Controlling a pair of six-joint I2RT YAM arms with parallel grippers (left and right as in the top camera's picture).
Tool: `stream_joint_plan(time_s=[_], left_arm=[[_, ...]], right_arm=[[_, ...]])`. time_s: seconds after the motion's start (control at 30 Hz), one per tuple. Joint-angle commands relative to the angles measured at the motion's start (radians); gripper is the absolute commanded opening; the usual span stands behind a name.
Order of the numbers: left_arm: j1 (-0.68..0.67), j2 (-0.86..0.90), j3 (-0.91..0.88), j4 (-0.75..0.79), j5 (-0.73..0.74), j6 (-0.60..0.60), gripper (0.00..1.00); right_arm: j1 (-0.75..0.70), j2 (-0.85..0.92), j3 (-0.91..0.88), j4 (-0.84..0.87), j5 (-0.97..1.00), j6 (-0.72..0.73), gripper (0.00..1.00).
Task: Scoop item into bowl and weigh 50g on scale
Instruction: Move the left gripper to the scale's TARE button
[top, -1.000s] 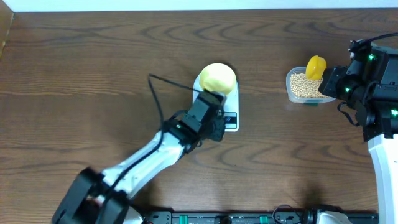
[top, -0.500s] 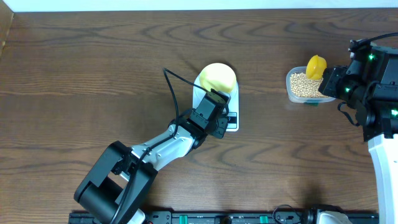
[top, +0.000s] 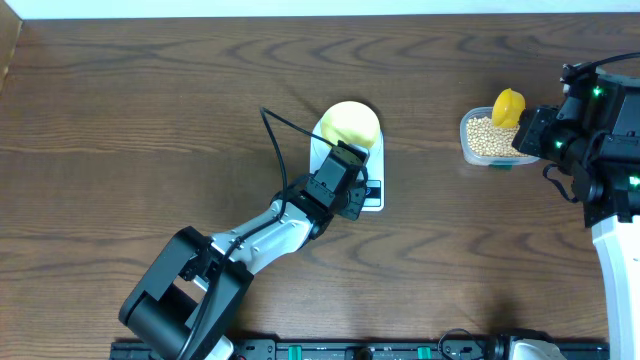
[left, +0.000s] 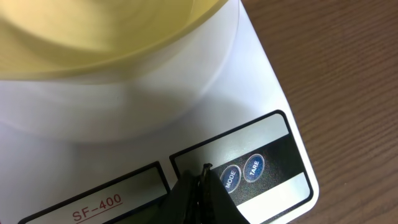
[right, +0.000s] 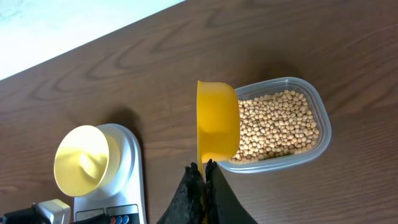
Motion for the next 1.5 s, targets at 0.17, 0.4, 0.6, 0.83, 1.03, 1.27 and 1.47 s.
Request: stream_joint_plan(time_s=[0.17, 0.4, 0.6, 0.83, 1.03, 1.27, 1.47], left_arm=[[0.0, 0.014, -0.006, -0.002, -0.016, 0.005, 0.07], [0.0, 0.058, -0.006, -0.001, -0.016, -0.017, 0.07], [0.0, 0.063, -0.006, -0.006, -0.016, -0.017, 0.07], [0.0, 0.074, -0.006, -0.06, -0.016, -0.021, 0.07], [0.0, 0.082, -0.006, -0.06, -0.016, -0.021, 0.07], [0.0, 0.126, -0.006, -0.07, -0.016, -0.047, 0.07], [0.0, 0.145, -0.006, -0.091, -0.016, -0.059, 0.08]], right_arm=[[-0.005, 0.0, 0.018, -0.001, -0.006, -0.013, 0.01], [-0.005, 0.0, 0.018, 0.0, -0.006, -0.013, 0.01], [-0.005, 0.0, 0.018, 0.007, -0.006, -0.013, 0.01], [-0.005, 0.0, 0.018, 0.007, -0.006, -0.012, 0.01], [-0.005, 0.0, 0.018, 0.007, -0.006, -0.012, 0.01], [-0.005, 0.0, 0.018, 0.006, -0.006, -0.013, 0.01], [-0.005, 0.0, 0.018, 0.004, -0.001, -0.013, 0.01]])
